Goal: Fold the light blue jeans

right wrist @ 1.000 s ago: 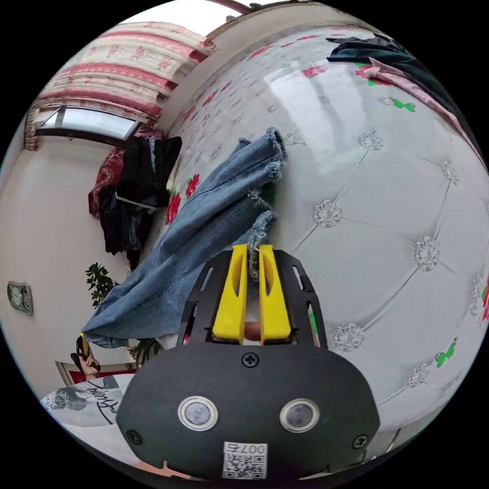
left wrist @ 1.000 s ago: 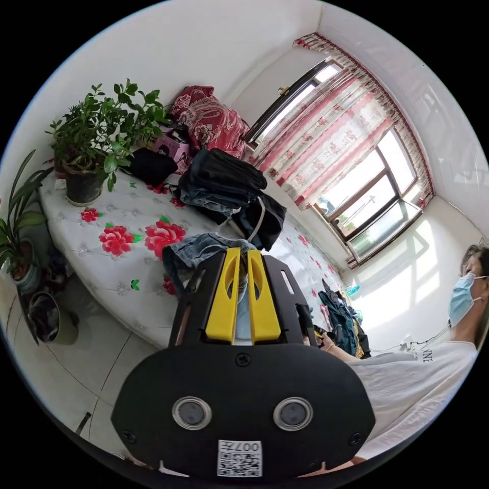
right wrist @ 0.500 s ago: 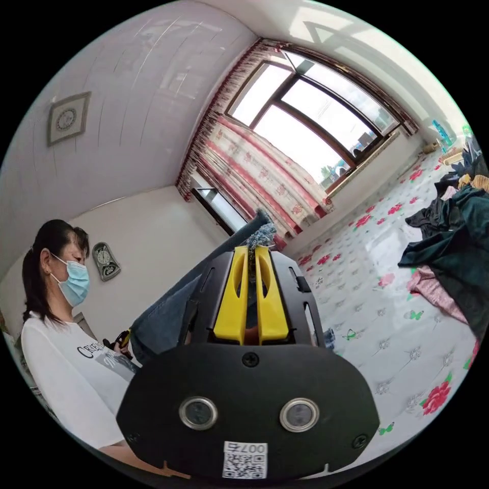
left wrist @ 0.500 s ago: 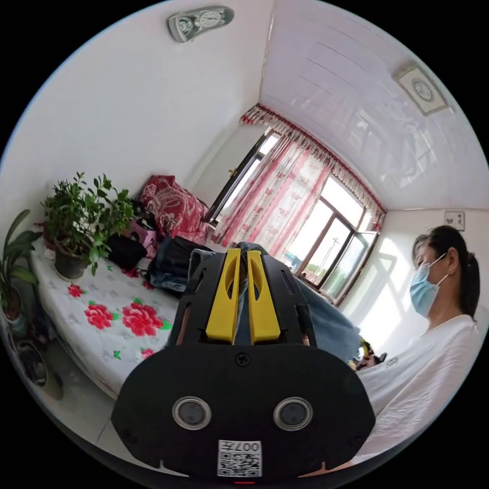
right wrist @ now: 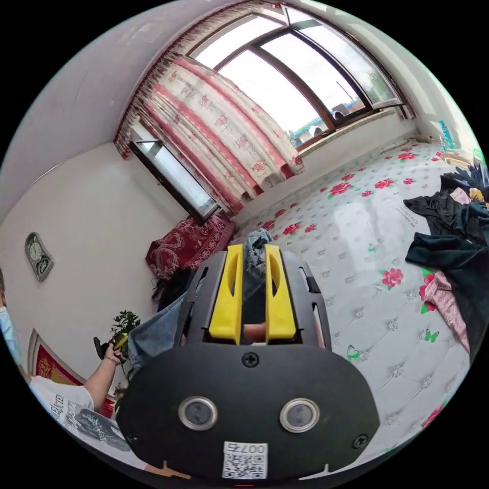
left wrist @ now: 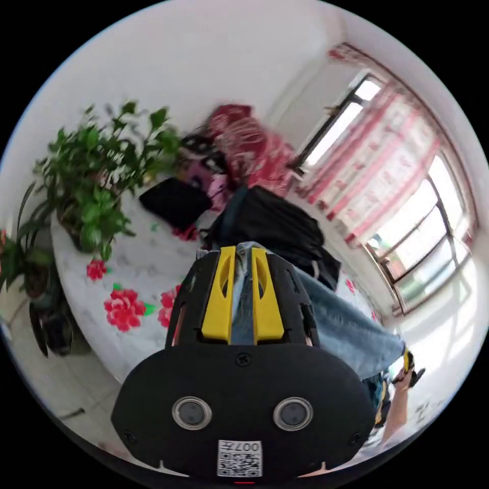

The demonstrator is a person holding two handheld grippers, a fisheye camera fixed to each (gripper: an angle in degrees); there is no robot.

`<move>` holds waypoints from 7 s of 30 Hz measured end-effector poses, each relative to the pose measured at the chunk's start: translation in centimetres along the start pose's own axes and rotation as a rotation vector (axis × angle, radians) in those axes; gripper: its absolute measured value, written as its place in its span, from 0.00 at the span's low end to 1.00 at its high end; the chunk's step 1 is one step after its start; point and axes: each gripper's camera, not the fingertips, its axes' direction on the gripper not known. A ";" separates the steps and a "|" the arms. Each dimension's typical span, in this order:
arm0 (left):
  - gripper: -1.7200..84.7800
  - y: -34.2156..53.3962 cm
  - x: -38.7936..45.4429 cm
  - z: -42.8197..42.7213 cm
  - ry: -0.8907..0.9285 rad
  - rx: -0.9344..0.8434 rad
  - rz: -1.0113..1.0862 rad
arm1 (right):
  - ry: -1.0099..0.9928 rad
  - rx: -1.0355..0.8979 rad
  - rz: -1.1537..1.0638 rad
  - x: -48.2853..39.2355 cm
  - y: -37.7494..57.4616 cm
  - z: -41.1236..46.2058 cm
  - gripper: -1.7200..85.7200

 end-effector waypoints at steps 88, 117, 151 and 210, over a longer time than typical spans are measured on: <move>0.10 53.5 -1.5 30.3 0.232 -0.849 0.635 | 0.103 -0.679 -0.194 2.8 8.9 8.8 0.06; 0.14 33.6 -27.1 8.6 -0.484 -0.521 -0.104 | 0.423 -0.867 -0.114 10.9 13.6 18.8 0.05; 0.02 16.3 -21.5 -16.5 -0.069 -0.489 -0.125 | 0.272 -0.423 0.543 18.4 23.8 -10.5 0.12; 0.10 28.1 -31.6 -10.2 -0.393 -0.465 0.020 | 0.426 -0.688 -0.069 9.7 19.2 9.9 0.05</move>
